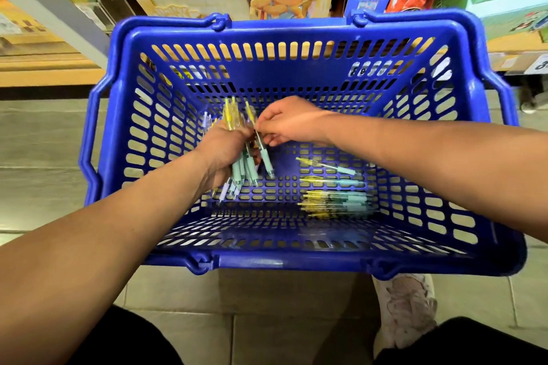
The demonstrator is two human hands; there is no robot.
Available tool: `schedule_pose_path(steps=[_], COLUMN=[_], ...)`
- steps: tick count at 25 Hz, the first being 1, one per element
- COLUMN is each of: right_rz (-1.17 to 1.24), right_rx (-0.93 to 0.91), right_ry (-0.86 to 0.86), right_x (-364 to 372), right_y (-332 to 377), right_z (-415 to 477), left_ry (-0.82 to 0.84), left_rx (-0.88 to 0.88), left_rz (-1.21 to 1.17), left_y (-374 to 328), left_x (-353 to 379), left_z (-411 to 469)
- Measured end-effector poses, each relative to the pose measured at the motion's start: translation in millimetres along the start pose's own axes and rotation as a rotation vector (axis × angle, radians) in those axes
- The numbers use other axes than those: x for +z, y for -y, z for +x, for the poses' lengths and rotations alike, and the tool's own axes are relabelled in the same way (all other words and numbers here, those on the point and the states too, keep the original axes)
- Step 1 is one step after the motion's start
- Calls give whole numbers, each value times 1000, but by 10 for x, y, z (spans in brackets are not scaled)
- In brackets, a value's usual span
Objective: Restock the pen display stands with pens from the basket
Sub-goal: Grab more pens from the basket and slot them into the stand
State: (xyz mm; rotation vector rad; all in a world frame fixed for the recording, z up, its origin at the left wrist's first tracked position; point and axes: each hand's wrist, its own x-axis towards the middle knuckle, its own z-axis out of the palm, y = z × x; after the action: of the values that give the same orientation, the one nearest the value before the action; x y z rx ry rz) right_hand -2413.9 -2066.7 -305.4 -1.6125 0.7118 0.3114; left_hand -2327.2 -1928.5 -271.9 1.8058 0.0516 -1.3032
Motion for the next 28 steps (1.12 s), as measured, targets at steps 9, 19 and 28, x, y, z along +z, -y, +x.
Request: schedule_pose_path(steps=[9,19,28], right_rz=[-157,-1239,-302], right_rx=[54,264,-67], right_ry=[39,55,44], right_x=[-105,-180,2], right_y=[-94,-801,-35], right_z=[-7,-85,48], left_ry=[-20,-4,-79], left_rx=[24,66,28], left_rz=[65,111,-1], left_y=[0,-31,-15], left_x=[-40,-104,-85], left_z=[-25,-44,24])
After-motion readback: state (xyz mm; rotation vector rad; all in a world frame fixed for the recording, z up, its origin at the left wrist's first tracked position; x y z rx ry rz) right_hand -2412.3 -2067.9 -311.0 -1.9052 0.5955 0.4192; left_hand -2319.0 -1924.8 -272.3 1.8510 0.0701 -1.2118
